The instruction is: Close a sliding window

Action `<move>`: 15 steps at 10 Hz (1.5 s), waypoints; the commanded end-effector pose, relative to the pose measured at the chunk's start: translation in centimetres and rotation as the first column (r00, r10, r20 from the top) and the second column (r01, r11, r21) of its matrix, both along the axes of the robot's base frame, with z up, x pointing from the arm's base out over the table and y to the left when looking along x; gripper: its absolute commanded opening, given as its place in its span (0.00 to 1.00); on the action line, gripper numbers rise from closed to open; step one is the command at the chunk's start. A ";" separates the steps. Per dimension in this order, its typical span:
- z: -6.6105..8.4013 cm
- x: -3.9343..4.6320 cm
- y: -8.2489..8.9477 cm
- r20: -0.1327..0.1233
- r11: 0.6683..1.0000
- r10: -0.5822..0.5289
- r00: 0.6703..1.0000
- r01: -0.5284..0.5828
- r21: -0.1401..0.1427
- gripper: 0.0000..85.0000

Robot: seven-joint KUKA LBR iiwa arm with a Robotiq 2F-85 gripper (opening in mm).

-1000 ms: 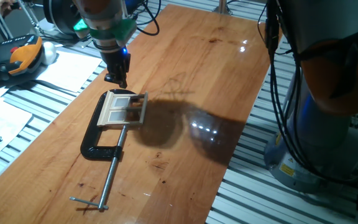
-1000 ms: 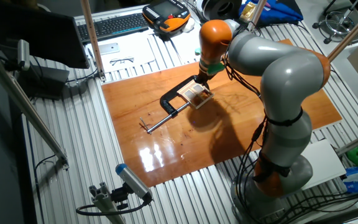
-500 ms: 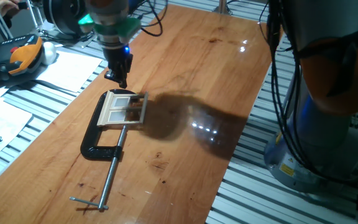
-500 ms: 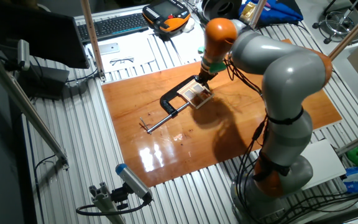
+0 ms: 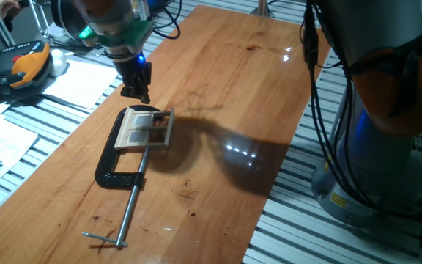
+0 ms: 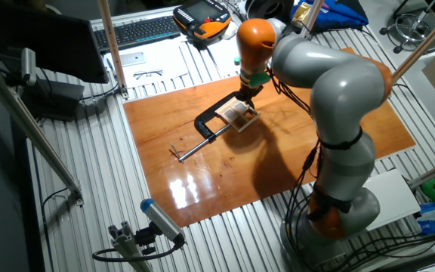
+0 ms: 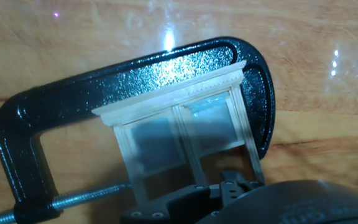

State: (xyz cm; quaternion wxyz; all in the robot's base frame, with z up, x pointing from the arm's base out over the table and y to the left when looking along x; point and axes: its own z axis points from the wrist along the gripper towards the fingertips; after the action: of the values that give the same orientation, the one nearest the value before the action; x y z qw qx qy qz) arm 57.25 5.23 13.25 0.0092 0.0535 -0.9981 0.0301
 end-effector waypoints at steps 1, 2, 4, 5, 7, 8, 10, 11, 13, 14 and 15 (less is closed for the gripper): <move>-0.1 0.04 0.0 0.007 1.000 -0.003 1.000 0.002 0.007 0.00; -0.4 0.38 0.0 0.013 1.000 0.001 1.000 -0.001 0.011 0.00; -1.3 1.38 0.0 0.009 1.000 0.004 1.000 -0.004 0.027 0.00; -1.7 1.32 0.0 0.009 1.000 0.007 1.000 -0.007 0.029 0.00; -2.2 1.37 -0.1 -0.001 1.000 0.008 1.000 -0.008 0.024 0.00; -2.7 1.62 -0.1 -0.001 1.000 0.008 1.000 -0.008 0.026 0.00; -3.9 2.11 -0.2 0.005 0.999 0.005 1.000 -0.005 0.035 0.00; -4.5 2.24 -0.3 0.008 0.999 0.005 1.000 -0.005 0.041 0.00; -4.9 2.35 -0.3 0.003 0.998 0.000 1.000 0.000 0.055 0.00; -4.9 2.38 -0.3 -0.003 0.998 0.005 1.000 -0.005 0.055 0.00; -5.1 2.43 -0.2 -0.006 0.998 0.017 1.000 -0.017 0.054 0.00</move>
State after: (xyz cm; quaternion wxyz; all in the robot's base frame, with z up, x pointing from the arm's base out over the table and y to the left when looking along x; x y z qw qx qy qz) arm 59.70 5.00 8.09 0.0113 0.0641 -0.9979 0.0034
